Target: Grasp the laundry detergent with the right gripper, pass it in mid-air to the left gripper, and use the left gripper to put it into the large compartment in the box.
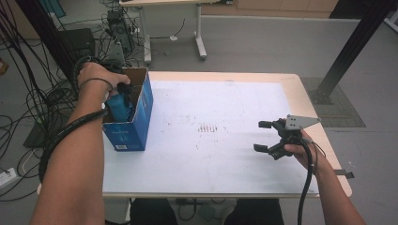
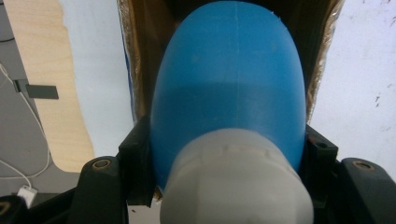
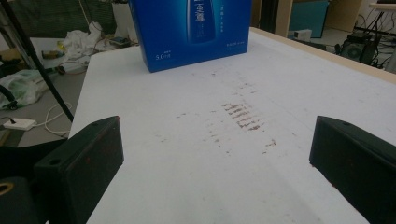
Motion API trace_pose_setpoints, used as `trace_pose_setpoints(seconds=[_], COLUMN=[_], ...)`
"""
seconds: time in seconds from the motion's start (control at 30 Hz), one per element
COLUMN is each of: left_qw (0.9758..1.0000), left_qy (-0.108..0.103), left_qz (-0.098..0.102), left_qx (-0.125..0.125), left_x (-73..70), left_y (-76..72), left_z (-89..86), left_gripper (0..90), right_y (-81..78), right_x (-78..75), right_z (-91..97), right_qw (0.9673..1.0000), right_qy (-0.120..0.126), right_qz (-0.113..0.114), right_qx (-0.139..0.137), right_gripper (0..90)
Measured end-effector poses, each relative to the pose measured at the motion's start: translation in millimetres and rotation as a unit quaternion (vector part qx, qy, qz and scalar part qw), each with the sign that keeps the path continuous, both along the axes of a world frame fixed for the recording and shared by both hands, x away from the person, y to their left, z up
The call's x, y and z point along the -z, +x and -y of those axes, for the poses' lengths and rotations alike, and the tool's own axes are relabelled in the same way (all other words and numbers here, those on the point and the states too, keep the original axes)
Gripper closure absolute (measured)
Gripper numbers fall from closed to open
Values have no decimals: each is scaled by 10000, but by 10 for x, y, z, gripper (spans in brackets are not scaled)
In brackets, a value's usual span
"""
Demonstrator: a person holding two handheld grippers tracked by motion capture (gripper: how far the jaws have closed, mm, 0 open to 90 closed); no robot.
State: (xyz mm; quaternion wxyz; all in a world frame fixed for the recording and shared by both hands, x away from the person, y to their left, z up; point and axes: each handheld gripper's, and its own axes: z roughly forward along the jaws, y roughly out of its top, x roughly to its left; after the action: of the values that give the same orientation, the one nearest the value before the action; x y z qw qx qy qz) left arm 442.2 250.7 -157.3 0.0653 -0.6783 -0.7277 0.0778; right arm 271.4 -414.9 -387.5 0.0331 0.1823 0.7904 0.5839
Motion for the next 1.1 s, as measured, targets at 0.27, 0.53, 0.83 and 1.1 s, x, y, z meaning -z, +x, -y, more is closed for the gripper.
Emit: trace_pose_setpoints(seconds=[0.27, 0.53, 0.83, 1.1], left_qw=[10000, 9999, 9998, 9997], left_qy=[-55, -50, -60, -93], left_qz=[-54, -136, -177, -236], left_qx=[9, 23, -7, -5], left_x=[127, 221, 301, 387], left_y=[-5, 0, -16, -21], left_z=[0, 8, -12, -23], left_gripper=[377, 377, 376, 376], right_y=[-5, -5, -6, -16], right_x=[1, -19, -10, -20], right_z=[-10, -10, -8, -15], right_qw=[10000, 10000, 10000, 10000], right_qy=[-16, -29, -42, -64], right_qz=[-12, -4, -19, -7], right_qx=[-9, -3, 16, 23], right_gripper=[28, 28, 28, 29])
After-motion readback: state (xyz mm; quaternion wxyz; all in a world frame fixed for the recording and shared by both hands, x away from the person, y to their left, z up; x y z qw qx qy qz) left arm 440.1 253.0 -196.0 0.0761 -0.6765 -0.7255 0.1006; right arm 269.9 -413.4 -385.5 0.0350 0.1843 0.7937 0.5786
